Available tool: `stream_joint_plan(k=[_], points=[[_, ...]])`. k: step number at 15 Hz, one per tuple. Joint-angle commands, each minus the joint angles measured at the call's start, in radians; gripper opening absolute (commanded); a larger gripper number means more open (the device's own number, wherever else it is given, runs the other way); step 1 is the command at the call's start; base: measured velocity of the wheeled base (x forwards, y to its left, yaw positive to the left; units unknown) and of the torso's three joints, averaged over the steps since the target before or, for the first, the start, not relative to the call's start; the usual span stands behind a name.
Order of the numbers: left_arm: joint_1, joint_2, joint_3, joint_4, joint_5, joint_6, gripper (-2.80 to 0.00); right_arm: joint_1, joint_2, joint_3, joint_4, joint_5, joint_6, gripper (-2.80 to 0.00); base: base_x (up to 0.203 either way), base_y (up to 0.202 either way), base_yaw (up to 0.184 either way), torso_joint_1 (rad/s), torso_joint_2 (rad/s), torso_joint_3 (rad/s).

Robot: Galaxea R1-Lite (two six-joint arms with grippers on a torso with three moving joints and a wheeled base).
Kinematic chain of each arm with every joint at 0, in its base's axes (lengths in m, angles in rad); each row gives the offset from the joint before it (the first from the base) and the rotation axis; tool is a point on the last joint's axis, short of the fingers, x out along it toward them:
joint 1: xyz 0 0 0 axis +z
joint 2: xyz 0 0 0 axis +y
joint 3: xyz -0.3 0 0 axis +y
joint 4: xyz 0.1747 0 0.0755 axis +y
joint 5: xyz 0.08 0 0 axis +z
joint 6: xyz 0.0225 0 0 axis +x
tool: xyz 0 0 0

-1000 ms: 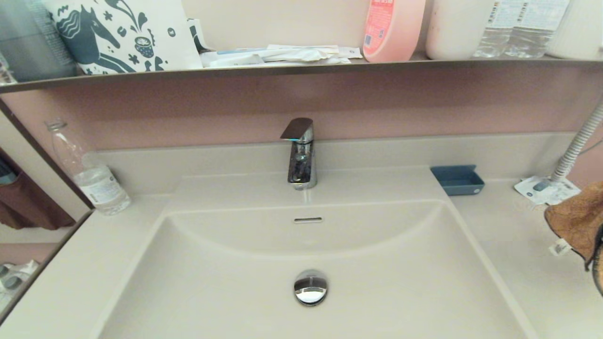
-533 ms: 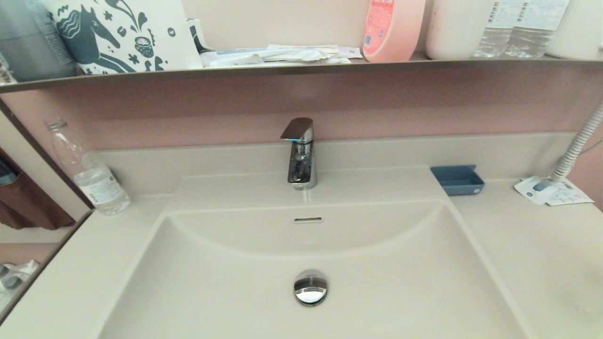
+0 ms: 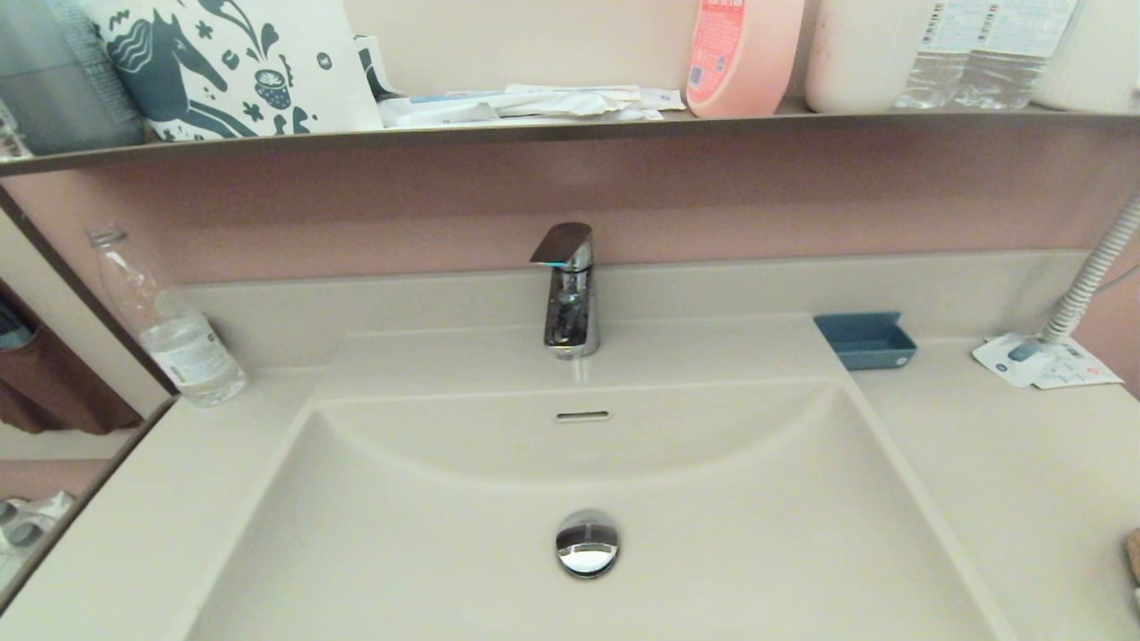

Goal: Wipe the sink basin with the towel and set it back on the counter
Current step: Wipe the sink

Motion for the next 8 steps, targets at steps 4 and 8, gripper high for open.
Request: stream_joint_plan(k=[4,8], points=[[0.0,0.001,0.0,0.0,0.0,0.0,-2.8,-0.121,0.14,-0.026,-0.114,0.01,-0.046,-2.8,0.0,0.0,0.0,0.0,0.0,0.0],[0.0,0.001,0.0,0.0,0.0,0.0,-2.8,-0.121,0.167,-0.079,-0.123,0.041,-0.035,-2.8,0.0,0.0,0.0,0.0,0.0,0.0]])
